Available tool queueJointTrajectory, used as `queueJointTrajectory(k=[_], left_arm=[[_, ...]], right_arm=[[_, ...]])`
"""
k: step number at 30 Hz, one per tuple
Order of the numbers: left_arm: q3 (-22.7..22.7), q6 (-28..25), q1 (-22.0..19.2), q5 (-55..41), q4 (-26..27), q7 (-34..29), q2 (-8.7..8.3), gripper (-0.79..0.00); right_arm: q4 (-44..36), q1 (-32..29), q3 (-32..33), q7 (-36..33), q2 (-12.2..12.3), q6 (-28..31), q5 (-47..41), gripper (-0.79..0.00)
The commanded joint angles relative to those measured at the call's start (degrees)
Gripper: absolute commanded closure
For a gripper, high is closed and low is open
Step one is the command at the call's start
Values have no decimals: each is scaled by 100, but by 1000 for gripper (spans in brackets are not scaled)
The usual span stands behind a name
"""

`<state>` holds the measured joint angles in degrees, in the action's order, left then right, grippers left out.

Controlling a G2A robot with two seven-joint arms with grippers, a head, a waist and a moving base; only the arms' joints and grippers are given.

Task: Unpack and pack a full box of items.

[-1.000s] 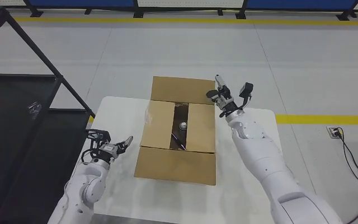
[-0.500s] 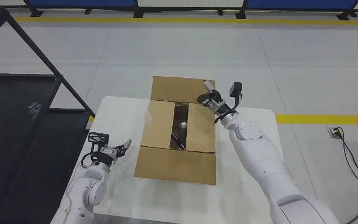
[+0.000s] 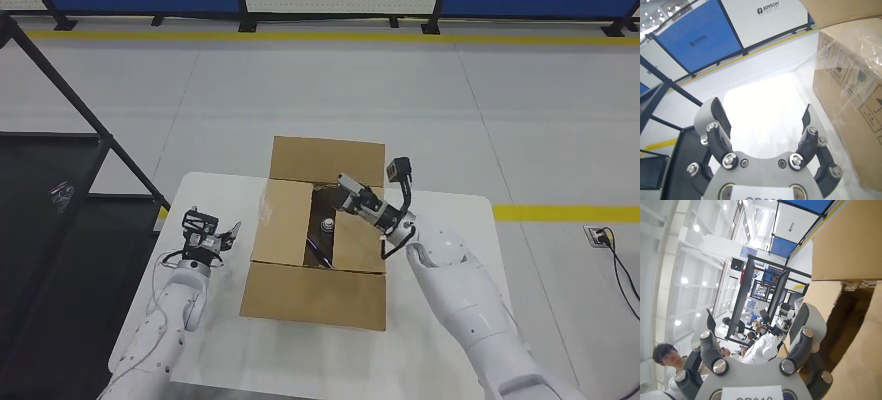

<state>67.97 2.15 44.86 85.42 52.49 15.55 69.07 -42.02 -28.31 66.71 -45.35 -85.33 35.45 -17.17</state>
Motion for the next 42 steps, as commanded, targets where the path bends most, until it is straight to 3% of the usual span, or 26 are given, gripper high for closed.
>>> queueJointTrajectory(k=[1, 5, 16, 19, 31, 42], left_arm=[[-197, 2, -310, 133, -383, 233, 70, -785], [-449, -78, -706, 221, -1026, 459, 193, -785], [-444, -84, -697, 173, -993, 314, 207, -785], [-465, -183, -904, 83, -1203, 263, 255, -785], [-1087, -660, -1912, 146, -2853, 754, 698, -785], [-1253, -421, -2285, -173, -3516, 1051, 1067, -785]], right_arm=[[-285, -169, 72, -49, 50, 22, 57, -785], [-906, -573, 309, 21, 172, -59, 193, -785], [-1987, -1507, 860, 618, 380, -504, 295, -785], [-2075, -1575, 910, 628, 403, -562, 243, -785], [-2636, -2089, 1111, 841, 505, -551, 295, -785], [-3093, -2430, 1186, 1067, 572, -716, 417, -785]])
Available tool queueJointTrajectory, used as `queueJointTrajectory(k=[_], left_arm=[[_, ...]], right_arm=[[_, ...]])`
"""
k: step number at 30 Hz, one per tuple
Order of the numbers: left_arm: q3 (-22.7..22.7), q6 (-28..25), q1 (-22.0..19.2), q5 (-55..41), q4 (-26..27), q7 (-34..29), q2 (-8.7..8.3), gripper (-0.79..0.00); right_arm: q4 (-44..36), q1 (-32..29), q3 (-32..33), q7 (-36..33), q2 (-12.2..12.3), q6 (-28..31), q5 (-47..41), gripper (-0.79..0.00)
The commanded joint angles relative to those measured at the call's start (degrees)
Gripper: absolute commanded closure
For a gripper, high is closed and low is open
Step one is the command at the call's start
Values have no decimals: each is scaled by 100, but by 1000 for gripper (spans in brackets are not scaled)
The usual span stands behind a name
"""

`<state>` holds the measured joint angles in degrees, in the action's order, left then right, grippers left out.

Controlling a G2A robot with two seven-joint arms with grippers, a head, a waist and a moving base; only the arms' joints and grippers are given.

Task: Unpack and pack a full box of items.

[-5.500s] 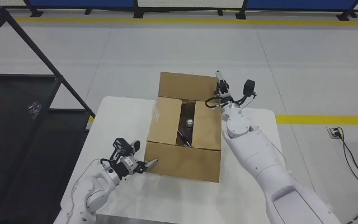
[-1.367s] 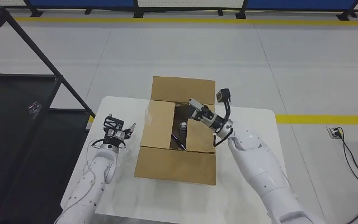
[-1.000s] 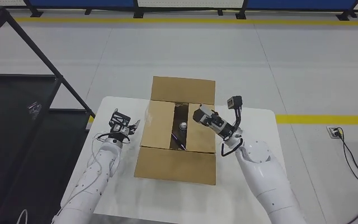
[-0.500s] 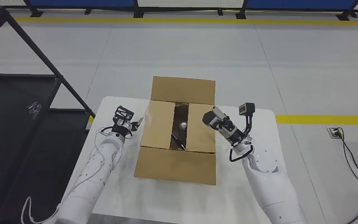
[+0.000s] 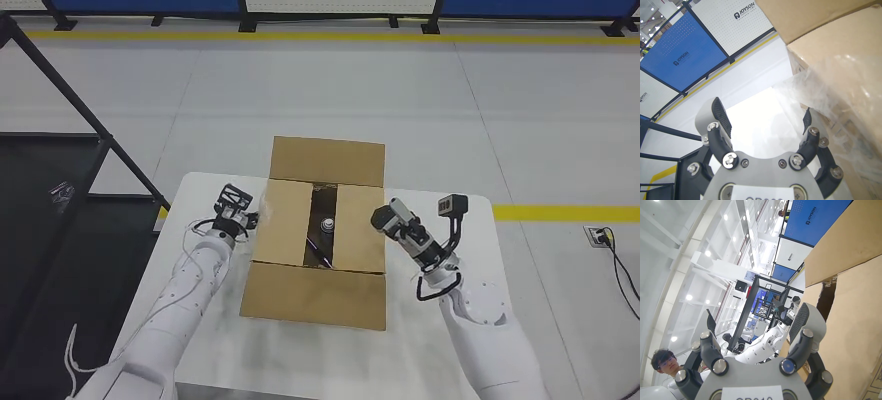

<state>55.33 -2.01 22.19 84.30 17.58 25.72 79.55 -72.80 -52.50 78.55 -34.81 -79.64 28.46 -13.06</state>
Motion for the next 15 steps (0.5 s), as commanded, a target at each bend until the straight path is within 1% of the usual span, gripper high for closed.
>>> queueJointTrajectory(k=[1, 7, 15], left_arm=[[26, 7, -44, -121, -65, 69, 37, -785], [108, 160, -140, -335, -271, 307, 85, -785], [297, 303, -122, -617, -390, 724, 23, -785]], right_arm=[[-40, -23, 0, 26, 7, -33, 11, -785], [-97, -19, -55, 101, 20, -118, 58, -785], [143, 179, -134, 30, 26, -111, -59, -785]])
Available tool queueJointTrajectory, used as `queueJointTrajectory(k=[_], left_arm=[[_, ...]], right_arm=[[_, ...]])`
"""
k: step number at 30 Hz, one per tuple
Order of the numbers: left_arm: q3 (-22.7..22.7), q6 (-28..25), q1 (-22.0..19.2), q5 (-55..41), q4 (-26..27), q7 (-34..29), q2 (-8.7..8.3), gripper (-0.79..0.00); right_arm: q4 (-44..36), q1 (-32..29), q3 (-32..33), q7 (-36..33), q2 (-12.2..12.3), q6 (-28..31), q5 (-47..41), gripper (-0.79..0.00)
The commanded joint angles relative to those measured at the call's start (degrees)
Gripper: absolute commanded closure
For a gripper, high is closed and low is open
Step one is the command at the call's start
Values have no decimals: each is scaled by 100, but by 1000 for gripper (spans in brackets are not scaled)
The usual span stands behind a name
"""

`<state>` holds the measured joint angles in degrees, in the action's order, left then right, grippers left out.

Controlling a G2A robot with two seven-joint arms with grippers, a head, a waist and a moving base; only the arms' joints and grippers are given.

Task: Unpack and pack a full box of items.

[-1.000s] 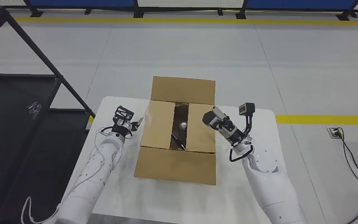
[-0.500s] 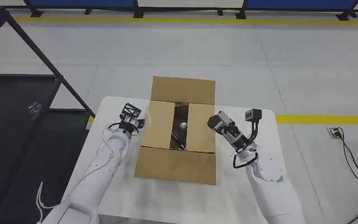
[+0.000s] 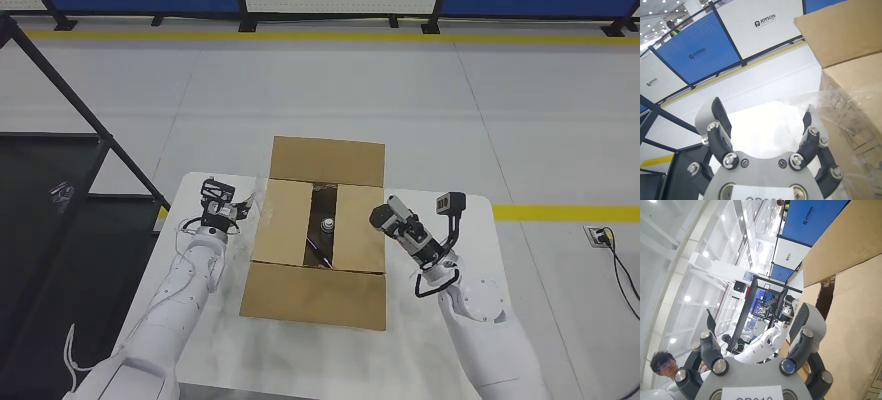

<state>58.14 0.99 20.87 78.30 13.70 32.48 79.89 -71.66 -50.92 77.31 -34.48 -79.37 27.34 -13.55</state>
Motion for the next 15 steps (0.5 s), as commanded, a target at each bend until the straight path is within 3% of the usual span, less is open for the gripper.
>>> queueJointTrajectory(k=[1, 15], left_arm=[[32, 22, 23, -32, -2, 106, -22, -785], [302, 142, 419, -243, 70, 662, -248, -785]], right_arm=[[67, 51, -23, -13, -1, -1, -31, -785], [414, 318, -139, -108, 5, 59, -207, -785]])
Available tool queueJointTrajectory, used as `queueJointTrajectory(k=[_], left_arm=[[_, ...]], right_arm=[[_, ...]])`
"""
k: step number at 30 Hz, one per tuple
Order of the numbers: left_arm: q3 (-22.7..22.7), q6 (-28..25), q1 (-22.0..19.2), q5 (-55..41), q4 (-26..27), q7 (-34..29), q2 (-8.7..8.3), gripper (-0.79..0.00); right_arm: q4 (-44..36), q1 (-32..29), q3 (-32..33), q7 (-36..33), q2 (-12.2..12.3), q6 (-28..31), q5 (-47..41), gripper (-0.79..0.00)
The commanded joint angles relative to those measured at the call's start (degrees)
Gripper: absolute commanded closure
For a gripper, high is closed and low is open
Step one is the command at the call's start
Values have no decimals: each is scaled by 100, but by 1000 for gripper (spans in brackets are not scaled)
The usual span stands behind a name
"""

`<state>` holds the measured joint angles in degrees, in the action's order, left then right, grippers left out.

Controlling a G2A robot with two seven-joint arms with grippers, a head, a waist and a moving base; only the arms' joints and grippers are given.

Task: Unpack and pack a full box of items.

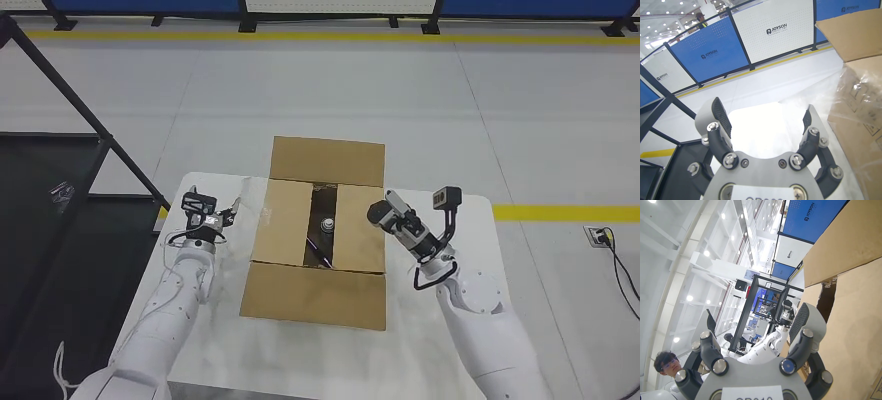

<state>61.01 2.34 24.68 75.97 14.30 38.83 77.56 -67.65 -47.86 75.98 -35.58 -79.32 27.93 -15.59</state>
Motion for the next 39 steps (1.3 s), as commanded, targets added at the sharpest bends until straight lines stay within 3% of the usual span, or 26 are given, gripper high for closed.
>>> queueJointTrajectory(k=[1, 28, 34, 39], left_arm=[[34, 40, 82, -21, 28, 54, -32, -785], [483, 1038, 1230, -46, 1218, 129, -300, -785], [411, 676, 1345, 413, 1389, -219, -379, -785], [265, 303, 1210, 814, 1480, -484, -389, -785]], right_arm=[[32, 30, -21, 1, -1, -12, -13, -785], [637, 532, -337, -148, -39, 88, -226, -785], [833, 724, -446, -223, -65, 125, -276, -785], [929, 791, -470, -258, -69, 186, -307, -785]])
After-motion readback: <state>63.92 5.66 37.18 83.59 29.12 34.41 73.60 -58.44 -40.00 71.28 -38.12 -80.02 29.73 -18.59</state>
